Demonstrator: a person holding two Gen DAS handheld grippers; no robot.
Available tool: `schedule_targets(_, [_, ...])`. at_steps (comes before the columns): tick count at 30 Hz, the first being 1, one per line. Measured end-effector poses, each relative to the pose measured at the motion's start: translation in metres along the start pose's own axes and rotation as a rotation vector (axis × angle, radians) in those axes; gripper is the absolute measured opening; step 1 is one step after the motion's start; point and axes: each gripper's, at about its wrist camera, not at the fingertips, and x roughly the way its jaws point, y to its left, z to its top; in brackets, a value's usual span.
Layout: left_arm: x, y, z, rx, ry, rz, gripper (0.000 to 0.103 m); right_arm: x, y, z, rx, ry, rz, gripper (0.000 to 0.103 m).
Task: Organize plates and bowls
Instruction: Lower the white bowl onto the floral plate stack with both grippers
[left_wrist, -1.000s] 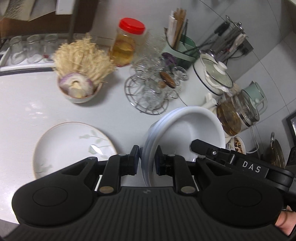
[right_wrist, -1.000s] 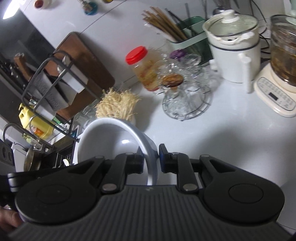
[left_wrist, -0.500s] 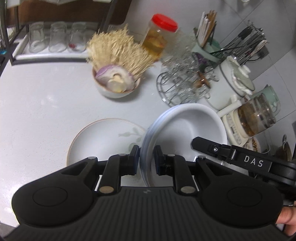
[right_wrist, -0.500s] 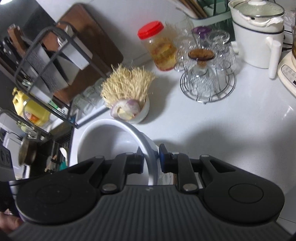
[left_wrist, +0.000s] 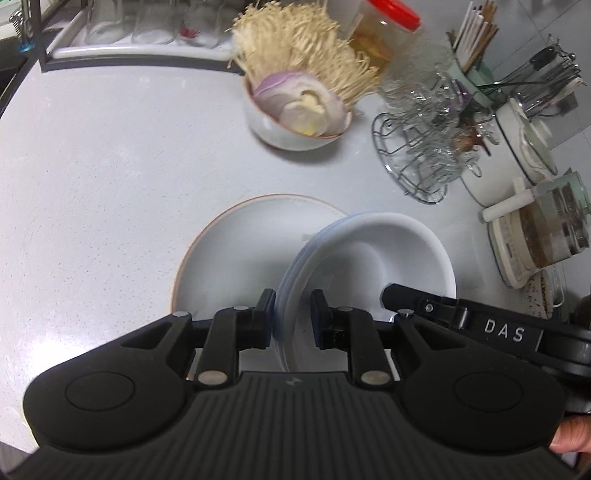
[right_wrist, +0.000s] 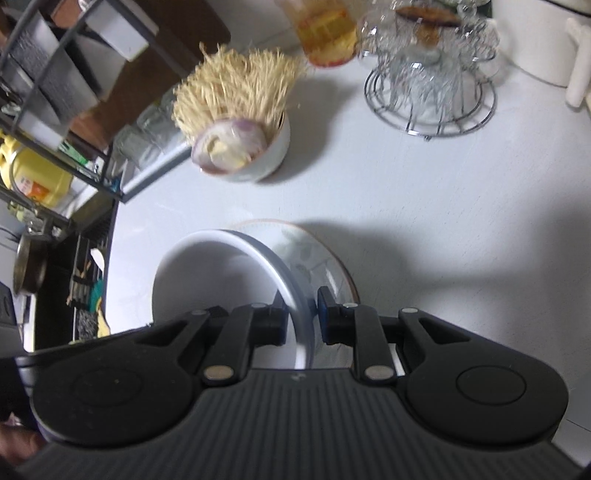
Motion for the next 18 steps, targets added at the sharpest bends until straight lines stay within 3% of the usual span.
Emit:
schedule_targets(7, [0.005, 0.007, 0.001, 0.014, -0.005, 0.032, 0.023, 0.015, 0.006, -0.004, -0.02, 0.042, -0.004, 0.02])
schedule_targets(18, [0.018, 0.017, -0.01, 0.021, 0.036, 0.012, 0.023, 0.026, 0.007, -0.009, -0.027, 0.062, -0.055, 0.02])
